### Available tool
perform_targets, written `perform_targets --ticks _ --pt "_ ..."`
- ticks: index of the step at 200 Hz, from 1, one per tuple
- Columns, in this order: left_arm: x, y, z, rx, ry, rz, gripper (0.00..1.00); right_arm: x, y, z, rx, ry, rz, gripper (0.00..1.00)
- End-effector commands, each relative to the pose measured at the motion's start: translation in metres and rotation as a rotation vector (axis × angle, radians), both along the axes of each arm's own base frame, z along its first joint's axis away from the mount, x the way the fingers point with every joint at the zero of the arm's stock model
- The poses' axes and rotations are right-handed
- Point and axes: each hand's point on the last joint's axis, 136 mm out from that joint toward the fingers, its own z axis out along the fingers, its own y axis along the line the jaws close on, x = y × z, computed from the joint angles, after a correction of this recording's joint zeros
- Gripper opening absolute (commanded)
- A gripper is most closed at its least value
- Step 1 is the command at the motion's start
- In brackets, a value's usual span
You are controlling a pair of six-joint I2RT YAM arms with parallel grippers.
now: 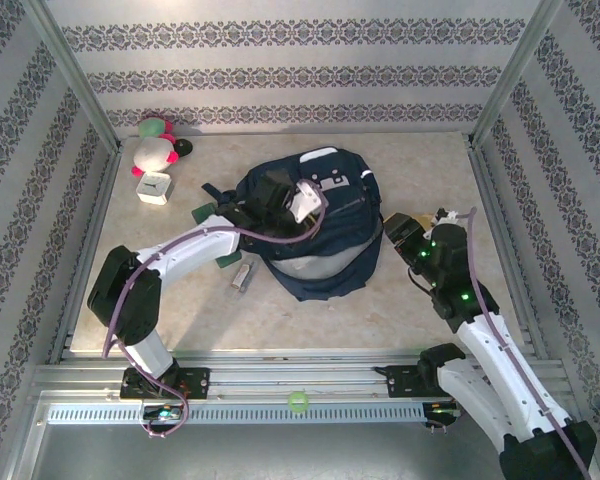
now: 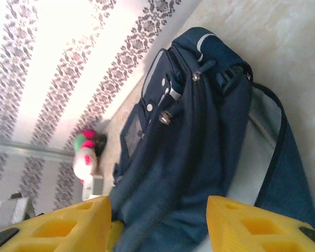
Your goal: Pack the student bag
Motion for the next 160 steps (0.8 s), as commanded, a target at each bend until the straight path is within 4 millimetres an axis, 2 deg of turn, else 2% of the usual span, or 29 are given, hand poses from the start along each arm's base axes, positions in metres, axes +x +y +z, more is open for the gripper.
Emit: perform_targets --ticks 1,13,34,46,67,95,105,118,134,160 --pt "-0.042 -0.019 -0.015 0.043 -0.093 -0.268 0.0 -0.006 0.015 -0.001 -0.105 0.008 0.189 0.51" --pt "-0.052 -0.015 -0.036 0.107 -0.082 -0.315 0.0 0.002 0.021 0.003 -0.118 -0.029 0.246 0.52" --pt "-0.067 -0.009 -0.05 0.167 -0.026 -0.378 0.0 0.01 0.032 0.008 -0.107 -0.087 0.331 0.52" --pt "-0.074 -0.011 -0.051 0.178 -0.009 -0.402 0.0 0.012 0.036 0.008 -0.134 -0.114 0.371 0.52" --pt "-0.069 -0.018 -0.04 0.133 -0.006 -0.353 0.01 0.011 0.04 0.012 -0.199 -0.166 0.426 0.53" --pt "-0.041 -0.025 -0.007 0.028 -0.033 -0.18 0.35 -0.003 0.056 0.026 -0.374 -0.311 0.564 0.55" --pt "-0.032 -0.021 0.005 -0.018 -0.025 -0.112 0.48 -0.012 0.066 0.028 -0.466 -0.374 0.636 0.61" --pt "-0.025 -0.013 0.019 -0.075 -0.012 -0.028 0.63 -0.026 0.081 0.025 -0.574 -0.422 0.735 0.64" --pt "-0.018 0.008 0.035 -0.1 -0.019 0.114 0.67 -0.038 0.096 0.014 -0.64 -0.423 0.832 0.64" --pt "-0.009 0.058 0.05 -0.189 0.026 0.383 0.71 -0.06 0.126 -0.011 -0.727 -0.418 0.987 0.63"
